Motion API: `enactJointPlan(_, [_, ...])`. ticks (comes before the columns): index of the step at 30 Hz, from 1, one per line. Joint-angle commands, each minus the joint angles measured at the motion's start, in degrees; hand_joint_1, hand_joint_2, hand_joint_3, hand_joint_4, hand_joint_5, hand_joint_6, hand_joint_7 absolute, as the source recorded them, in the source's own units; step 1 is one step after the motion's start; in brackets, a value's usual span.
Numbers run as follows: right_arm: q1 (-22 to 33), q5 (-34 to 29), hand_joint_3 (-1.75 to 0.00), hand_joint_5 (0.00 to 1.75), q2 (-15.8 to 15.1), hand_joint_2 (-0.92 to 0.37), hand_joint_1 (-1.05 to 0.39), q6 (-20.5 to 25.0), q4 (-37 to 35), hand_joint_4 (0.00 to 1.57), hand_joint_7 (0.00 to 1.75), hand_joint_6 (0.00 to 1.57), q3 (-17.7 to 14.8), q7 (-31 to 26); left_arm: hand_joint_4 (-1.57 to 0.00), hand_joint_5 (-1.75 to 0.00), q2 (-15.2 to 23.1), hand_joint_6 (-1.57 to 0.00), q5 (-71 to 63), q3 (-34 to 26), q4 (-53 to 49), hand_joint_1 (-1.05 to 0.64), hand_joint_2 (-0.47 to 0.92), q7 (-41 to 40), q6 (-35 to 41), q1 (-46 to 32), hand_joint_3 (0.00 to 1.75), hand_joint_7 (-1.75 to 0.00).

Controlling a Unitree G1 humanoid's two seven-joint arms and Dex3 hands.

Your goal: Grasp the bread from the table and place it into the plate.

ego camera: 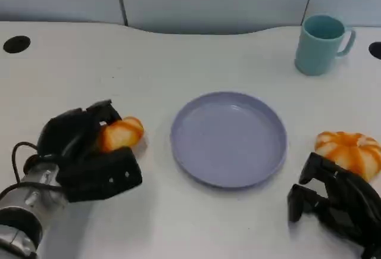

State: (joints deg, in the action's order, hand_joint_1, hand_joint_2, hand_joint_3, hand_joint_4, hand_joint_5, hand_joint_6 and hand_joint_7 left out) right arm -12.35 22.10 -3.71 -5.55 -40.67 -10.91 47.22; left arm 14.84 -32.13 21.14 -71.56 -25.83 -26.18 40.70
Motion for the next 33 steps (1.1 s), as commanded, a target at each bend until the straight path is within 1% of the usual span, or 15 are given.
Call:
enactJointPlan(1, [0.1,0.0,-0.21,1.75,-1.2,-0.92,-0.50,0.7,-1.6,0.67,1.56,0.54,-0.6,-0.4,-0.80,-1.75,0.6,-0.64,3.3,-2.7,1.8,-0.06,0.59,1.6,-2.8,0.4,1.03,-1.75])
enactJointPlan(2, [0.1,-0.1,-0.22,1.75,-1.3,-0.92,-0.51,0.7,-1.6,0.67,1.55,0.54,-0.5,-0.5,-0.81,-1.75,0.6,-0.66,4.0,-3.3,2.2,-0.05,0.56,2.2,-3.2,0.6,1.09,-1.75])
enactJointPlan(4, [0.0,-0.3,-0.22,1.75,-1.3,-0.92,-0.51,0.5,-1.6,0.66,1.55,0.54,-0.4,-0.7,-0.81,-1.75,0.6,-0.67,5.0,-4.2,3.3,-0.05,0.54,3.2,-4.1,0.7,1.13,-1.75])
enactJointPlan(6, [0.0,-0.4,-0.22,1.75,-1.2,-0.92,-0.52,0.1,-1.7,0.66,1.55,0.54,-0.4,-0.9,-0.84,-1.75,0.6,-0.71,6.0,-5.1,4.9,-0.06,0.51,4.1,-4.8,0.8,1.21,-1.75])
enactJointPlan(7, [0.0,-0.4,-0.22,1.75,-1.1,-0.92,-0.52,0.0,-1.7,0.66,1.55,0.54,-0.4,-0.9,-0.85,-1.75,0.5,-0.72,6.4,-5.5,5.7,-0.06,0.49,4.5,-5.0,0.8,1.27,-1.75])
enactJointPlan(11, [-0.1,-0.4,-0.22,1.75,-1.1,-0.92,-0.52,0.1,-1.9,0.65,1.55,0.54,-0.4,-0.8,-0.86,-1.75,0.1,-0.72,7.8,-6.4,8.4,-0.05,0.45,6.2,-6.5,0.7,1.36,-1.75])
enactJointPlan(16, [-0.2,-0.7,-0.23,1.75,-1.2,-0.92,-0.53,-0.8,-2.3,0.65,1.55,0.53,-0.2,-0.7,-0.87,-1.75,-0.9,-0.71,8.5,-6.4,11.8,-0.06,0.41,9.8,-7.4,1.3,1.41,-1.75])
enactJointPlan(18, [-0.3,-0.7,-0.23,1.75,-1.2,-0.92,-0.53,-1.0,-2.4,0.65,1.55,0.53,-0.2,-0.7,-0.87,-1.75,-1.2,-0.72,8.4,-6.4,12.6,-0.07,0.42,10.6,-7.1,1.5,1.41,-1.75])
enactJointPlan(21, [-0.5,-0.6,-0.23,1.75,-1.1,-0.92,-0.53,-0.5,-2.5,0.65,1.55,0.53,-0.2,-0.9,-0.87,-1.75,-2.3,-0.70,5.7,-3.6,12.8,-0.10,0.44,12.8,-7.9,4.4,1.37,-1.75])
enactJointPlan(22, [-0.5,-0.7,-0.22,1.75,-1.0,-0.92,-0.53,-0.5,-2.5,0.65,1.55,0.53,-0.2,-1.1,-0.87,-1.75,-2.7,-0.71,4.9,-2.8,12.7,-0.14,0.45,13.3,-8.0,5.2,1.35,-1.75])
enactJointPlan(27, [-0.5,-0.4,-0.21,1.75,-0.6,-0.92,-0.53,-0.7,-2.7,0.64,1.55,0.53,-0.1,-0.9,-0.89,-1.75,-3.9,-0.71,0.4,1.3,12.1,-0.18,0.46,13.0,-8.6,8.0,1.26,-1.75])
enactJointPlan(29, [-0.6,-0.2,-0.21,1.75,-0.5,-0.92,-0.52,-0.3,-2.7,0.65,1.56,0.53,-0.1,-0.7,-0.91,-1.75,-4.8,-0.72,-1.1,2.8,11.5,-0.22,0.50,13.1,-8.7,9.2,1.20,-1.75])
enactJointPlan(31, [-0.5,-0.2,-0.21,1.75,-0.3,-0.92,-0.52,-0.7,-2.7,0.65,1.57,0.53,0.0,-0.7,-0.91,-1.75,-5.3,-0.71,-2.5,4.1,10.9,-0.26,0.56,12.5,-9.0,10.0,1.07,-1.75])
enactJointPlan(33, [-0.5,-0.3,-0.21,1.75,-0.2,-0.92,-0.52,-0.9,-2.7,0.65,1.57,0.53,0.0,-0.6,-0.93,-1.75,-5.7,-0.74,-4.5,5.7,9.9,-0.27,0.62,10.6,-9.9,10.7,1.04,-1.75])
